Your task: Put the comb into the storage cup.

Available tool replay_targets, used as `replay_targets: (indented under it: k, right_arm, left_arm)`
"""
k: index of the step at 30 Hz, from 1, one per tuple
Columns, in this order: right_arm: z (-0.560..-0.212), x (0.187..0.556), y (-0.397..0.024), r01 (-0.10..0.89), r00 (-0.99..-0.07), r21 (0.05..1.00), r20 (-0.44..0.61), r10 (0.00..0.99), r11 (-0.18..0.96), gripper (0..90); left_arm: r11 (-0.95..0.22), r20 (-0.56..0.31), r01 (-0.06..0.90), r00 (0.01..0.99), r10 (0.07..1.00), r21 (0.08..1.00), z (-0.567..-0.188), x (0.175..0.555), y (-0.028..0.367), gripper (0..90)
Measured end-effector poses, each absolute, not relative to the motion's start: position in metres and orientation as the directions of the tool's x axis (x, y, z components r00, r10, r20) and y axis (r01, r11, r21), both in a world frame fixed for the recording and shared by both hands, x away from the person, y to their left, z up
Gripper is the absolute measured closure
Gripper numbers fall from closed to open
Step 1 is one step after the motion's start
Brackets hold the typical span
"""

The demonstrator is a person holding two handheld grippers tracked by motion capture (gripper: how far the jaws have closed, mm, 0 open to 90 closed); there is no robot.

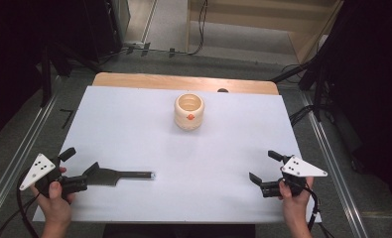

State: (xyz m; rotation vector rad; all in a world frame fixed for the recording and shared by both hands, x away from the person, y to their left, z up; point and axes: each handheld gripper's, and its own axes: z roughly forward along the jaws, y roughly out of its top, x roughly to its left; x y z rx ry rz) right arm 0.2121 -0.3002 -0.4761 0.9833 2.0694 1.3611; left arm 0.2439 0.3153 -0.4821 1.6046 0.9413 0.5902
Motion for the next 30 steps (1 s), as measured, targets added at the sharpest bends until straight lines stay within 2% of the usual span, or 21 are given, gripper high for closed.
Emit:
replay_targets:
  k: [5,12,17,30]
  right_arm:
    - [-0.469,0.218,-0.29,0.298,-0.653,0.916,-0.01,0.757,0.269,0.0]
    - [-0.458,0.23,-0.27,0.294,-0.696,0.903,-0.021,0.718,0.312,0.0]
    - [-0.449,0.24,-0.249,0.283,-0.734,0.89,-0.04,0.678,0.359,0.0]
    - [-0.444,0.256,-0.209,0.268,-0.791,0.869,-0.049,0.61,0.417,0.0]
  left_arm:
    - [-0.085,-0.075,0.257,0.556,0.828,0.963,-0.486,0.244,0.311,0.0]
    - [-0.069,-0.089,0.252,0.566,0.819,0.965,-0.487,0.243,0.313,0.0]
    - [-0.093,-0.062,0.242,0.564,0.824,0.966,-0.488,0.243,0.311,0.0]
    - [-0.08,-0.078,0.243,0.575,0.814,0.967,-0.489,0.243,0.312,0.0]
